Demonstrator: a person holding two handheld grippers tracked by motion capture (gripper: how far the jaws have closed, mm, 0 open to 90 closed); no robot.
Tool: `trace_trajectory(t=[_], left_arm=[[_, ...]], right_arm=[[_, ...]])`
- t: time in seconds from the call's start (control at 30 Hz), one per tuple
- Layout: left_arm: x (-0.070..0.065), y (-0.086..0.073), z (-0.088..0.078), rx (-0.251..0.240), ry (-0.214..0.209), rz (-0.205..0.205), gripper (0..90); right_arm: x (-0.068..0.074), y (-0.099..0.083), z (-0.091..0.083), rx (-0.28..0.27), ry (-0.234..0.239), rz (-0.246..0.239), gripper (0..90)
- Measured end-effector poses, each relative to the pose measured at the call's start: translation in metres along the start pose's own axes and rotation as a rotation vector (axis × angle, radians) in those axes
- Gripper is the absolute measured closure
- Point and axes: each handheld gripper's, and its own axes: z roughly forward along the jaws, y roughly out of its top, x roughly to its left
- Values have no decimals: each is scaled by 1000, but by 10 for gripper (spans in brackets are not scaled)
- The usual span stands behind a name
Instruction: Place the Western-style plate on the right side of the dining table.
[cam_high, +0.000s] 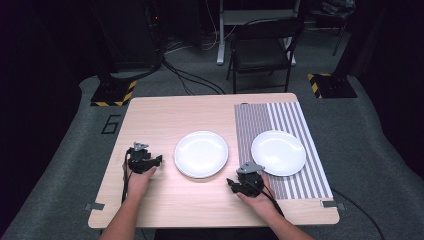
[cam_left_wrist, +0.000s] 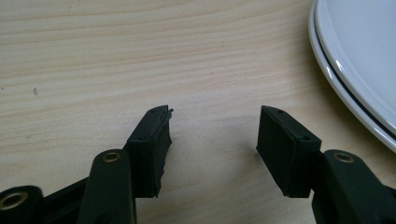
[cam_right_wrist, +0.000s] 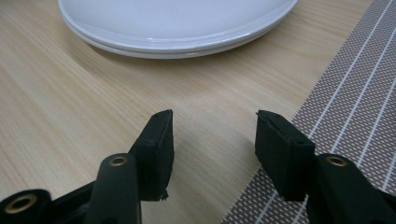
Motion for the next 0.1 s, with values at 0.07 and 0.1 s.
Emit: trace_trajectory(t=[0.07, 0.1], left_arm=[[-2, -1, 0, 1, 14, 20, 429], [-3, -1, 0, 6, 12, 31, 427]], right_arm=[[1, 1, 1, -5, -5, -1, 452], [2, 1, 1, -11, -6, -5, 447]])
